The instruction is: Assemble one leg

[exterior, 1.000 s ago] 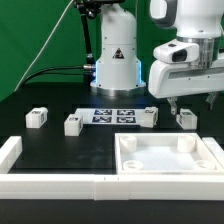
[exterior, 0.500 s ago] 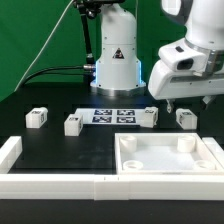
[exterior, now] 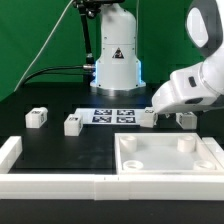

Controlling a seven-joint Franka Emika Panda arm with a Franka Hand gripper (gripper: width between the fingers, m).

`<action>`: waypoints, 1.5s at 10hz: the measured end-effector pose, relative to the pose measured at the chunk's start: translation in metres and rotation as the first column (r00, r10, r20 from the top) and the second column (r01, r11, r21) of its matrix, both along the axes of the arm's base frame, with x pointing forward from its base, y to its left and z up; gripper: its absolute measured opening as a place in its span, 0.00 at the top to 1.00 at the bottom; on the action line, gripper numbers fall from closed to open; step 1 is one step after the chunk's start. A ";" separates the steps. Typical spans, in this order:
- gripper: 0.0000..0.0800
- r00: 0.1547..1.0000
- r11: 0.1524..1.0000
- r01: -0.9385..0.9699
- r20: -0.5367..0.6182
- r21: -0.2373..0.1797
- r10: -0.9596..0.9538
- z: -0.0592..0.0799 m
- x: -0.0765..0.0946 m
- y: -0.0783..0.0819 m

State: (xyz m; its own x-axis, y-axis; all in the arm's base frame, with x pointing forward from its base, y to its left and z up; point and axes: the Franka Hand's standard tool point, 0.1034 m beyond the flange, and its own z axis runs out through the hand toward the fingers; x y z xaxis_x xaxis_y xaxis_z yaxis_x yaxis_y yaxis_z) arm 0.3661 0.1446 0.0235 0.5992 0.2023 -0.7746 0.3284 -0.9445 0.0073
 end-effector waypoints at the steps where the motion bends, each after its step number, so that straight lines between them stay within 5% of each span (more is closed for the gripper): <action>1: 0.19 0.999 1.000 -0.004 -0.050 -0.016 0.003 -0.006 -0.001 0.003; 8: 0.22 0.999 1.000 0.000 -0.047 -0.029 -0.002 -0.019 -0.012 0.002; 10: 0.64 0.999 1.000 0.000 -0.048 -0.029 -0.002 -0.019 -0.012 0.002; 15: 0.64 0.999 1.000 0.000 -0.048 -0.029 -0.002 -0.019 -0.012 0.002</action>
Offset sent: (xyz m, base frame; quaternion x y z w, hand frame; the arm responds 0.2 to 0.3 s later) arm -0.0080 0.0007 -0.0141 0.0093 -0.0207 0.0626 0.9978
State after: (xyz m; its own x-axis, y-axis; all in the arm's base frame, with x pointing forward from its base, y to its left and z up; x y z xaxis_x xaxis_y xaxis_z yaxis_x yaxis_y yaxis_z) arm 0.3541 0.1469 0.0045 0.5614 0.1790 -0.8079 0.3282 -0.9444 0.0188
